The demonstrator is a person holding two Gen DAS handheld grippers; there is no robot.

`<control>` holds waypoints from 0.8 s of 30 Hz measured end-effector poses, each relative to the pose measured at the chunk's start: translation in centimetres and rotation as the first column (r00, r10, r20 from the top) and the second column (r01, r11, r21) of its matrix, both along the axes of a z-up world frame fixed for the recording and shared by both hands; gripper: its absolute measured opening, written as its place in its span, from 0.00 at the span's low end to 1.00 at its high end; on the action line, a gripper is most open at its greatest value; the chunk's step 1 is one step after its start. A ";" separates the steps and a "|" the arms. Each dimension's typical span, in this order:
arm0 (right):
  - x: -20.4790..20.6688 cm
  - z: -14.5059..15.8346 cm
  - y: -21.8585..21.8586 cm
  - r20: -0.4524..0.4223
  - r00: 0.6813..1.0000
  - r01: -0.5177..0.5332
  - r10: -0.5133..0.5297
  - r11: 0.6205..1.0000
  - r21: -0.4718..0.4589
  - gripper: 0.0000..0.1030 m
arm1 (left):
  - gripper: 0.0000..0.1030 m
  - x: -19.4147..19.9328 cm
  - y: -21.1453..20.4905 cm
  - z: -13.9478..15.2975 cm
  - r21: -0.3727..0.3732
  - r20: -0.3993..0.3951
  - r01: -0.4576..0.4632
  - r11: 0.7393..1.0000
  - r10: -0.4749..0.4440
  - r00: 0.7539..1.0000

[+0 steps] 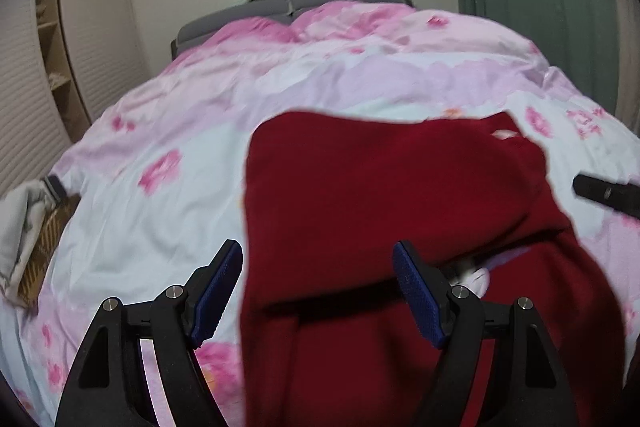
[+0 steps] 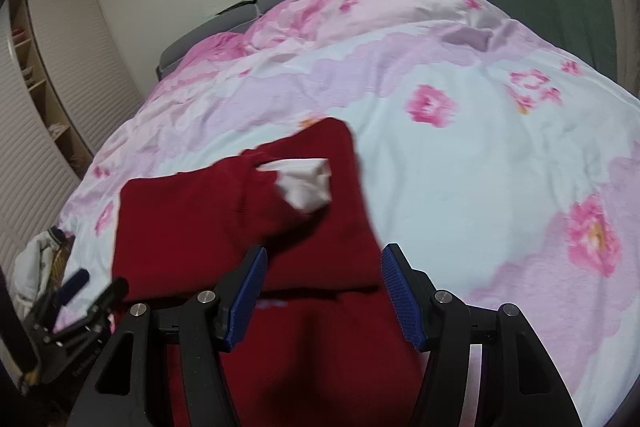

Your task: Fold small clothes

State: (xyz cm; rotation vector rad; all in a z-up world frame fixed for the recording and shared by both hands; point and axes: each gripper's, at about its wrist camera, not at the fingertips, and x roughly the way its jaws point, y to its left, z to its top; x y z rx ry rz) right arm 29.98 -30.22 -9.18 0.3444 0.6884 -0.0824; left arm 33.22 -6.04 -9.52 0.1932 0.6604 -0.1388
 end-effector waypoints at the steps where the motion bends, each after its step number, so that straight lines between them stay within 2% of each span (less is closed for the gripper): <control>1: 0.2 0.0 0.7 0.001 1.000 -0.008 0.008 1.000 -0.008 0.59 | 0.75 0.2 0.6 -0.6 0.006 -0.017 -0.002 1.000 0.003 1.000; 9: 1.2 -0.5 3.4 -0.008 0.999 -0.039 0.039 0.999 -0.032 0.59 | 0.75 1.2 2.5 -3.2 -0.029 -0.106 -0.006 1.000 0.003 0.994; 15: 1.7 -1.3 2.8 -0.024 1.000 -0.016 0.015 0.999 -0.033 0.59 | 0.74 3.1 4.5 -4.9 -0.065 -0.171 -0.097 0.993 0.085 0.982; 22: 2.3 -1.6 2.9 -0.034 0.999 -0.002 0.000 0.999 -0.043 0.59 | 0.73 5.0 3.7 -3.4 -0.062 -0.112 -0.096 0.993 0.089 0.990; 24: 2.4 -1.6 3.1 -0.035 0.999 -0.003 0.001 0.999 -0.054 0.59 | 0.67 5.1 4.0 -3.4 -0.073 -0.113 -0.097 0.993 0.088 0.990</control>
